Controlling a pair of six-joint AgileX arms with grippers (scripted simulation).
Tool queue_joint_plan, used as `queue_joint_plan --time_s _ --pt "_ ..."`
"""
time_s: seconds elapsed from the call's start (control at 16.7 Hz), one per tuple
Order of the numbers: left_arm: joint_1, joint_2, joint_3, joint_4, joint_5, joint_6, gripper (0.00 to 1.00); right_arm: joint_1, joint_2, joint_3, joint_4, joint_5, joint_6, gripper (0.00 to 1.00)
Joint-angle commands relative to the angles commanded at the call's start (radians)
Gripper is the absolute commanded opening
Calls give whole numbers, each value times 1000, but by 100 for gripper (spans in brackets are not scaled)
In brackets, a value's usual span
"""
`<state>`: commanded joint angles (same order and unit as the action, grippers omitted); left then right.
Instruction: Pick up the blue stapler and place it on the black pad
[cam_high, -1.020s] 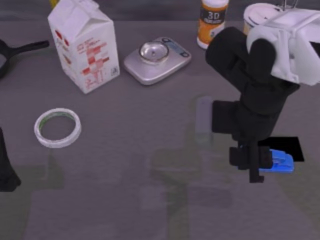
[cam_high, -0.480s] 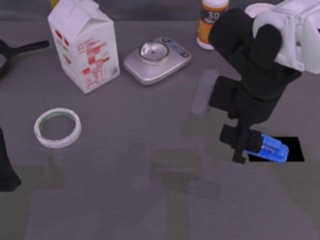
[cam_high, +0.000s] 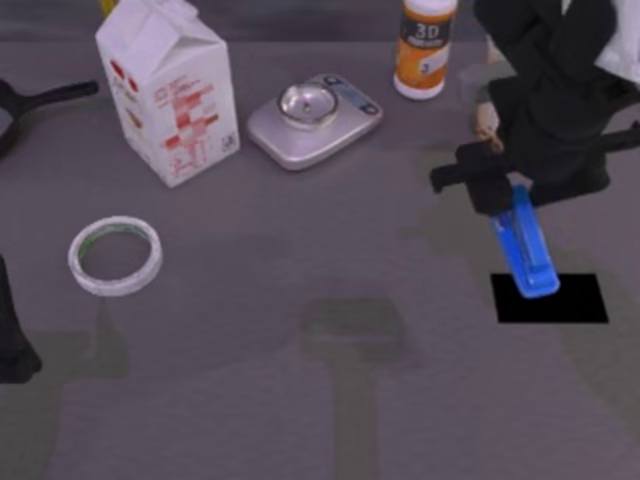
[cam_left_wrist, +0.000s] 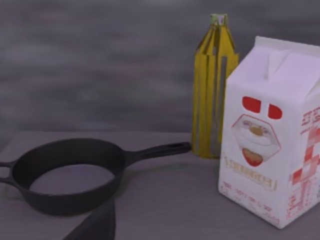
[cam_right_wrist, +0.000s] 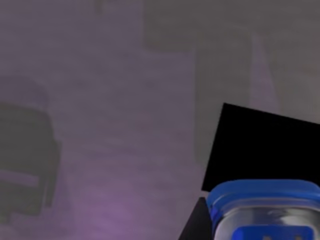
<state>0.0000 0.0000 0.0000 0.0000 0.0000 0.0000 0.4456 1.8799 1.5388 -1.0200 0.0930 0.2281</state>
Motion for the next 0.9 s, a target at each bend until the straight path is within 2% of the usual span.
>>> queue_joint_plan --time_s 0.3,0.48,0.66,0.9 --pt "0 0 0 0 0 0 100 -111 34 -1 -35 10 633 0" --pt "0 0 0 0 0 0 100 -176 45 -11 -71 -1 945 0" --pt "0 0 0 0 0 0 100 -233 42 -23 -107 -23 1180 0" --pt "0 0 0 0 0 0 100 -292 22 -35 -142 -58 1401 0"
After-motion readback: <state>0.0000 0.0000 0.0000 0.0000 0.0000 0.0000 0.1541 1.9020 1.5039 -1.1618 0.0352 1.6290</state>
